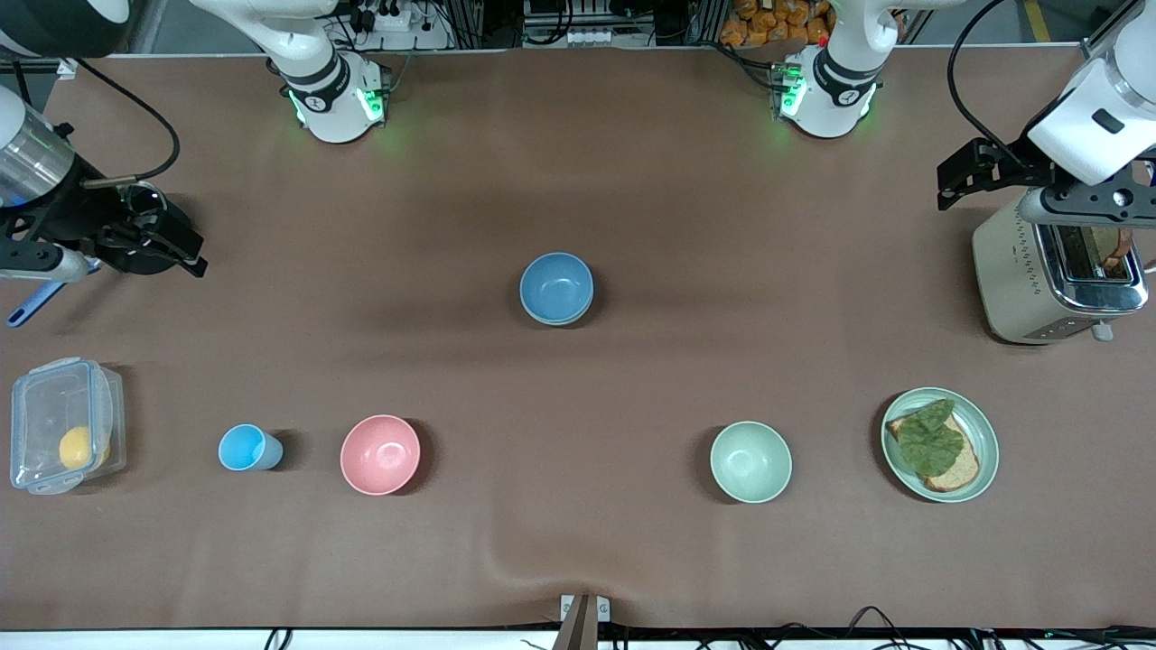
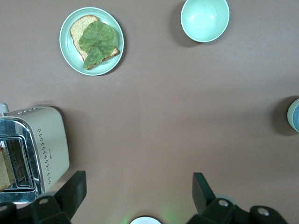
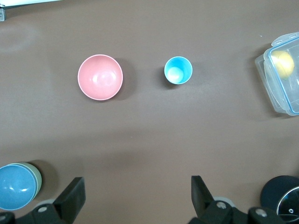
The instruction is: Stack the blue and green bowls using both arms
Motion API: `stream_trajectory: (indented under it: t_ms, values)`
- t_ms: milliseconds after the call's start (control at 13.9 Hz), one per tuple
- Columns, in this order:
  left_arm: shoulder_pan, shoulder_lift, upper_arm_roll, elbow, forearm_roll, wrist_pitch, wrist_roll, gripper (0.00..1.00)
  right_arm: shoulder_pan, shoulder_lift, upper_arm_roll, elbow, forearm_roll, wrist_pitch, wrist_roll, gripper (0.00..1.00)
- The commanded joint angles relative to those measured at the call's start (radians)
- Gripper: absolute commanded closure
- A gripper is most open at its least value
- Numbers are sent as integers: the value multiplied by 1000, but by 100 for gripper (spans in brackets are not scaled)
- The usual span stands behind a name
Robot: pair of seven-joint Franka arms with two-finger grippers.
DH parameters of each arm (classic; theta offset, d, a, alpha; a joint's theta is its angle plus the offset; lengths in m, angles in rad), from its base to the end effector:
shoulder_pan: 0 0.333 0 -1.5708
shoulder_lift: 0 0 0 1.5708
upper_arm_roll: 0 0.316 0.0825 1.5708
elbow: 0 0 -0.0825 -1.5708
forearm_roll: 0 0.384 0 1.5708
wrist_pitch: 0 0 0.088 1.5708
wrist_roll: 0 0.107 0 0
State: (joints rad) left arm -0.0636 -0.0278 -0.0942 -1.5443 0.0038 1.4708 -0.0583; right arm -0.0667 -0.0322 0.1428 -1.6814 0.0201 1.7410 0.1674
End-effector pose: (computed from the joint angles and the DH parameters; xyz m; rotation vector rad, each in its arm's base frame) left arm 0.5290 -0.0845 0.6434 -3.1257 0.1550 0.0702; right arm 0.5572 0.0455 0.6050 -3.1087 0.1457 -0.1385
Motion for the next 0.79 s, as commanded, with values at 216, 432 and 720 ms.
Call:
stream_trajectory:
  t_ms: [216,432,720]
  values:
    - [21,9,5,12,-11,34,15,0,5,-26,-2,-24,-20,9,-5,0]
    - [21,9,1,10,-8,34,18,0,5,-26,-9,-24,-23,9,-15,0]
    - [21,9,-1,7,-5,34,20,0,5,-26,-8,-26,-37,8,-12,0]
